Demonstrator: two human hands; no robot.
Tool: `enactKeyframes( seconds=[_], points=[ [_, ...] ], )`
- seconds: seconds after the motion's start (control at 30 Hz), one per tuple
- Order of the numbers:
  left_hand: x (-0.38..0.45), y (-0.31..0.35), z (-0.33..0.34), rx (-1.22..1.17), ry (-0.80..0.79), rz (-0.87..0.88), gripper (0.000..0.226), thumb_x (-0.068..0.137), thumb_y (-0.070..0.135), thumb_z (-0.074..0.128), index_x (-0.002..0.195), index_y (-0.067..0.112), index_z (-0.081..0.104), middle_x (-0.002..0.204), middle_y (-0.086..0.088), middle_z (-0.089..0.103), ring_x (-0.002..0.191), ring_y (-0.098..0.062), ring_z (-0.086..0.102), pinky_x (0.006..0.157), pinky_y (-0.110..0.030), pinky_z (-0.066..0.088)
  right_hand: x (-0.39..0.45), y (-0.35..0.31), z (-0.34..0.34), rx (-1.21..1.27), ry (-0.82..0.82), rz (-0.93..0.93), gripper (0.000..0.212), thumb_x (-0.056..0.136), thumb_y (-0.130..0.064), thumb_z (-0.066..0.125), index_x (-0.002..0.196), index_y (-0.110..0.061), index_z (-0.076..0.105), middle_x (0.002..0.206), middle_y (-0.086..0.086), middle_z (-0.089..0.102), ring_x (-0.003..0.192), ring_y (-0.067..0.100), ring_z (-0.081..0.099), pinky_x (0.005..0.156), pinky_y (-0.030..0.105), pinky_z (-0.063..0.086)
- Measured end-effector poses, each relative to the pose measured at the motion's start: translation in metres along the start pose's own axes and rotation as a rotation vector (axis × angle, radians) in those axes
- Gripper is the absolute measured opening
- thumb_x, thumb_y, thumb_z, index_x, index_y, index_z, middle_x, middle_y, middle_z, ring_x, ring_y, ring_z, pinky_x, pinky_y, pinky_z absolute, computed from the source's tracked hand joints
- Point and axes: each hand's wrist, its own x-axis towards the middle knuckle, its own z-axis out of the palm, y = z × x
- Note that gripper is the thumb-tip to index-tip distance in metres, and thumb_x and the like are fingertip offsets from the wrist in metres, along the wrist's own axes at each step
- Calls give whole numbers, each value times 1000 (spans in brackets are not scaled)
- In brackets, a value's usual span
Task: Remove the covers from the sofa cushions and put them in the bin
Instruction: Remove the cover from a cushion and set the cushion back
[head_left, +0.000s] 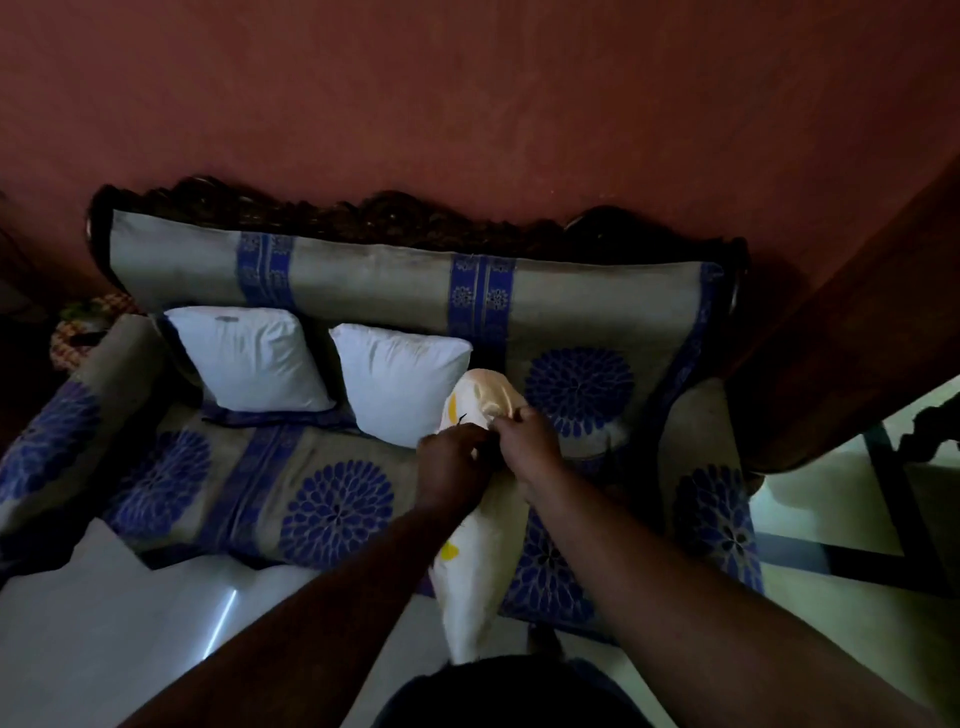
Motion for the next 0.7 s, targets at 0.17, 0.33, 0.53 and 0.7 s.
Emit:
enactKeyframes(
  seconds=[0.17,0.33,0.53,0.7],
  points=[
    [55,-2,-51,-154,62,75,18,98,29,62,113,21,67,106,4,65,97,-4,58,82,-26,48,-6,17,-32,279,-255,-73,25,82,-43,71,99,-25,75,105,2,74,105,25,68,97,45,52],
    [115,27,-70,132,-600,217,44,98,34,59,138,16,58,140,-3,54,129,-16,50,108,-29,41,-14,-4,-56,248,-361,-126,23,99,-38,60,96,-22,75,96,-3,77,95,14,71,83,30,56],
    [71,11,-30,75,-928,73,23,93,53,54,105,37,67,110,7,64,109,-15,60,102,-36,45,-16,18,-80,137,-417,-142,23,98,-29,64,80,-15,68,79,5,70,77,20,66,80,40,51],
    [-19,-6,5,-351,-912,-270,26,102,38,52,95,19,68,84,5,64,71,-3,55,74,-31,47,-21,70,-77,-28,-467,-115,37,100,-15,62,66,-30,67,78,-3,71,83,15,65,77,33,50]
  ],
)
